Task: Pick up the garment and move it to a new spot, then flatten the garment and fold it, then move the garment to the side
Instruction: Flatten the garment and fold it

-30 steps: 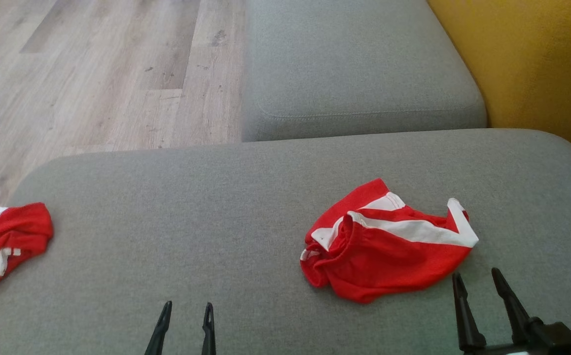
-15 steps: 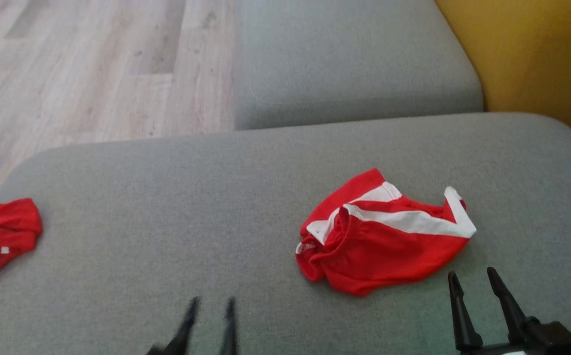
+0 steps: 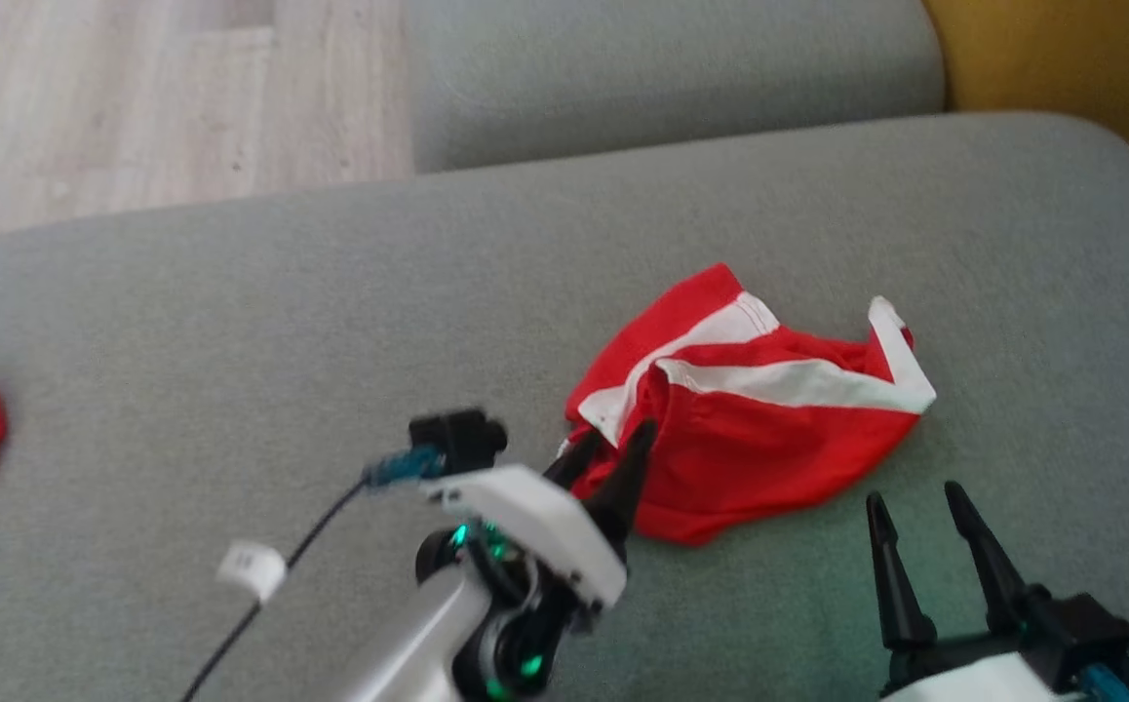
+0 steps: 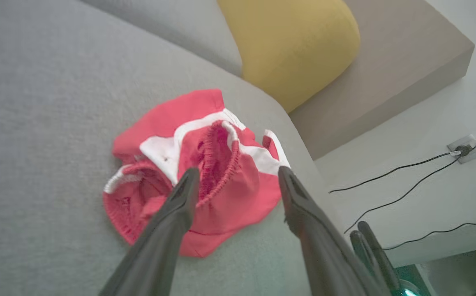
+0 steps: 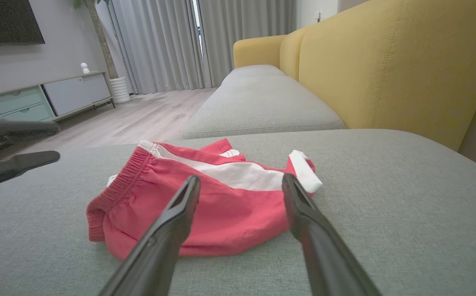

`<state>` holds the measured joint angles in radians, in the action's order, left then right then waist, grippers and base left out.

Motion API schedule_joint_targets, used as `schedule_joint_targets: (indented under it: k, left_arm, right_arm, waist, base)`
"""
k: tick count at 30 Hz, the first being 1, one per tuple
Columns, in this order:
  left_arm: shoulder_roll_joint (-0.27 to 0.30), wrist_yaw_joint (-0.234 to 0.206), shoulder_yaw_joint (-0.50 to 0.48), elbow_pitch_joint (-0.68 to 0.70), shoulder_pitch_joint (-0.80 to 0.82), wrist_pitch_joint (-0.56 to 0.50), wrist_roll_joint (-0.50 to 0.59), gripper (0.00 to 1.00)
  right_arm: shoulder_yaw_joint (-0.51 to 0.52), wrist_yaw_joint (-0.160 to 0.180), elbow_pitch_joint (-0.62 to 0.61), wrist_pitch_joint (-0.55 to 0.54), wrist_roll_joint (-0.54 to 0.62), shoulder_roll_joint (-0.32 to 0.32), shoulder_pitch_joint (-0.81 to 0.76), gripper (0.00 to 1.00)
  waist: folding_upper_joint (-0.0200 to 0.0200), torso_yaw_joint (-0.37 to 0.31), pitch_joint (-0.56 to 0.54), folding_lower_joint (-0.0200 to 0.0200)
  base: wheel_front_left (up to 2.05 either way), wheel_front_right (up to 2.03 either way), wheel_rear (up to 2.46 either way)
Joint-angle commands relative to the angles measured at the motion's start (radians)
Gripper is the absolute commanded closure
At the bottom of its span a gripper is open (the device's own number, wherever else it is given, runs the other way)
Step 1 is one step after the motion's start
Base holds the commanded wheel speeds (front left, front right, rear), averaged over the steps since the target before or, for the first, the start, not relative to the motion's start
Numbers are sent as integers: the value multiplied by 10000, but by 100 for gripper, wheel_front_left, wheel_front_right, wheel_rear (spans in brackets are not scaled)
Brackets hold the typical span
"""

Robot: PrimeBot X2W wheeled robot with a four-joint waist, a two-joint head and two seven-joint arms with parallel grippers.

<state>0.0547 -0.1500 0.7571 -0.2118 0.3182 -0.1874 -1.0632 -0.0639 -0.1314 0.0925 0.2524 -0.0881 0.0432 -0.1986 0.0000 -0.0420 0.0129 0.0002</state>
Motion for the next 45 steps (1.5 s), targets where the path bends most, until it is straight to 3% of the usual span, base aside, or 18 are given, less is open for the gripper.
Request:
schedule_joint_targets:
  k: [1, 7, 20, 21, 23, 31, 37, 45]
  left_arm:
    - [-44, -81, -209, 273, 768, -8, -190, 0]
    - [-44, -319, 426, -485, 2147, -35, -1386, 0]
    - [-45, -255, 1314, -2034, 3430, 998, -2723, 0]
    - [-45, -277, 1347, -2149, 3495, 1150, -2752, 28]
    - [-45, -261, 1432, -2341, 3600, 1377, -2845, 100]
    - [-45, 434, 2240, -2660, 4376, 2037, -2526, 100]
    - [-45, 917, 2783, -2381, 5936, 1923, -2612, 100]
    - [-45, 1249, 2560, -2369, 8314, 1762, -2933, 100]
  right_arm:
    - [-268, 7, -343, 94, 45, 70, 511, 0]
    - [-303, 7, -331, 94, 59, 70, 868, 0]
    - [-459, 7, -220, 94, 22, 70, 1172, 0]
    - [-483, 7, -203, 94, 16, 70, 1185, 0]
    - [-491, 7, -182, 94, 3, 70, 1203, 0]
    - [-514, 7, -108, 94, -122, 70, 1274, 0]
    - [-705, 7, -3, 94, -127, 70, 1216, 0]
    - [-751, 7, 39, 94, -29, 70, 906, 0]
  waist:
    - [0, -234, 305, -2]
    - [0, -576, 828, -2]
    - [0, -1124, 1224, -2]
    - [0, -1171, 1228, -2]
    - [0, -1258, 1238, -2]
    - [0, -1689, 1106, -2]
    - [0, -2106, 604, -2]
    - [0, -2478, -94, -2]
  base:
    - [0, 0, 0]
    - [0, 0, 0]
    - [0, 0, 0]
    - [0, 0, 0]
    - [0, 0, 0]
    - [0, 0, 0]
    - [0, 0, 0]
    - [0, 0, 0]
